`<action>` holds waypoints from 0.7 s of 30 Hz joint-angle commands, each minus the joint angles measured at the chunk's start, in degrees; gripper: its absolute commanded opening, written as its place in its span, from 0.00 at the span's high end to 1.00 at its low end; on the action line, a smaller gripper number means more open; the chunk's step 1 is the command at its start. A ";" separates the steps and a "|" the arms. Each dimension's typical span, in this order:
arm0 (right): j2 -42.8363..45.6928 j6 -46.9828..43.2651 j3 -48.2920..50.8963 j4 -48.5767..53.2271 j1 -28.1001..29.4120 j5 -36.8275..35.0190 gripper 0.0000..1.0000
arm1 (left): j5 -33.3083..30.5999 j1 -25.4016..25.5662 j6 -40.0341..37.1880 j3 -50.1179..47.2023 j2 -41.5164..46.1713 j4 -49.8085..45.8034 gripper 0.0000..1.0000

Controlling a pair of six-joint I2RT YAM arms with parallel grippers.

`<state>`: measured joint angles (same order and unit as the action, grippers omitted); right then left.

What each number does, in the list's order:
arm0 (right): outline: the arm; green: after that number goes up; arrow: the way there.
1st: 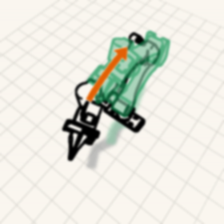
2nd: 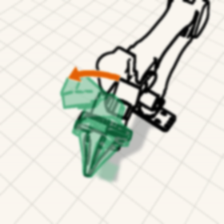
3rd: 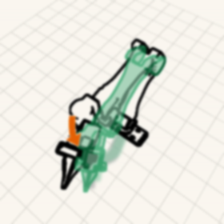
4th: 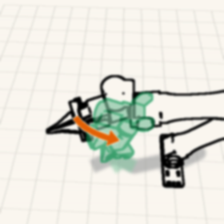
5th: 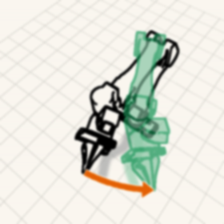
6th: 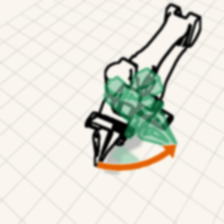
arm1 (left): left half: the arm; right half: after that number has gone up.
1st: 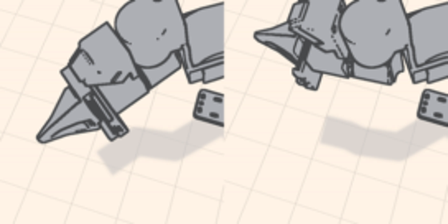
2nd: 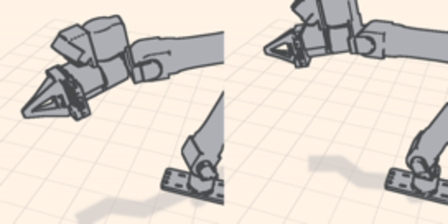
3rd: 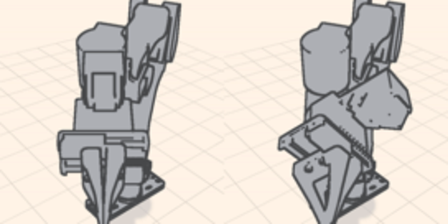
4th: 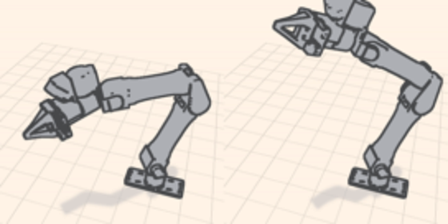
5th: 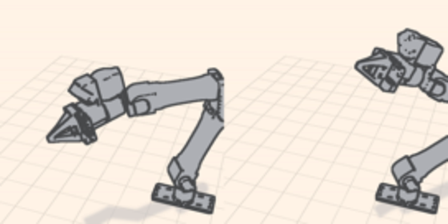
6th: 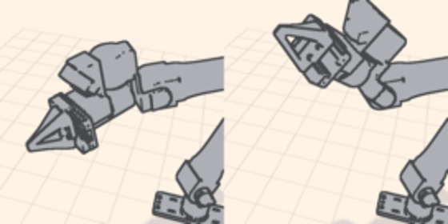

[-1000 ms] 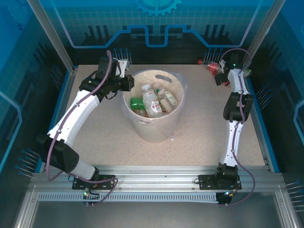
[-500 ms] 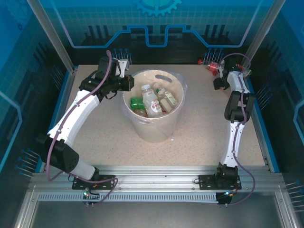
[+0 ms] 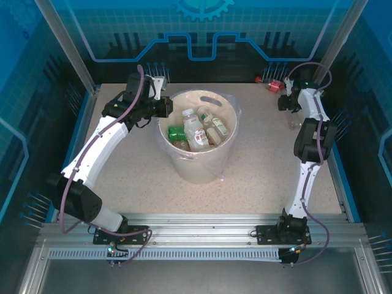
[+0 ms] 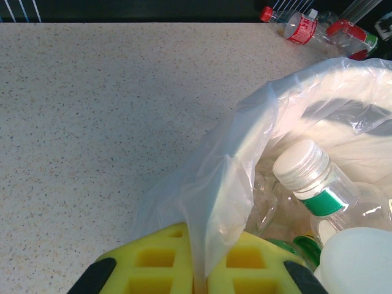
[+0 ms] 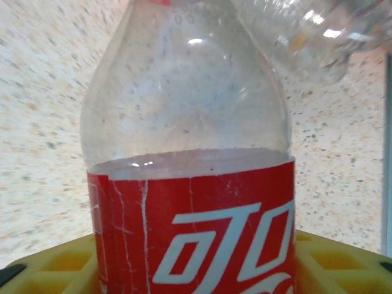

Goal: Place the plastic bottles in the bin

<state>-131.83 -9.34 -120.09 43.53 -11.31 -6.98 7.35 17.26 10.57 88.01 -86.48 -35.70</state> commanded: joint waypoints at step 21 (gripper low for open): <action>44.11 12.97 9.90 -8.62 23.18 28.27 0.44 | 4.76 0.13 3.38 -2.65 0.45 -3.05 1.00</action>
<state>-89.41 1.39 -111.20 37.10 8.99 16.67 7.38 17.26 10.57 87.90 -86.28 -35.70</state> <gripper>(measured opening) 0.568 0.093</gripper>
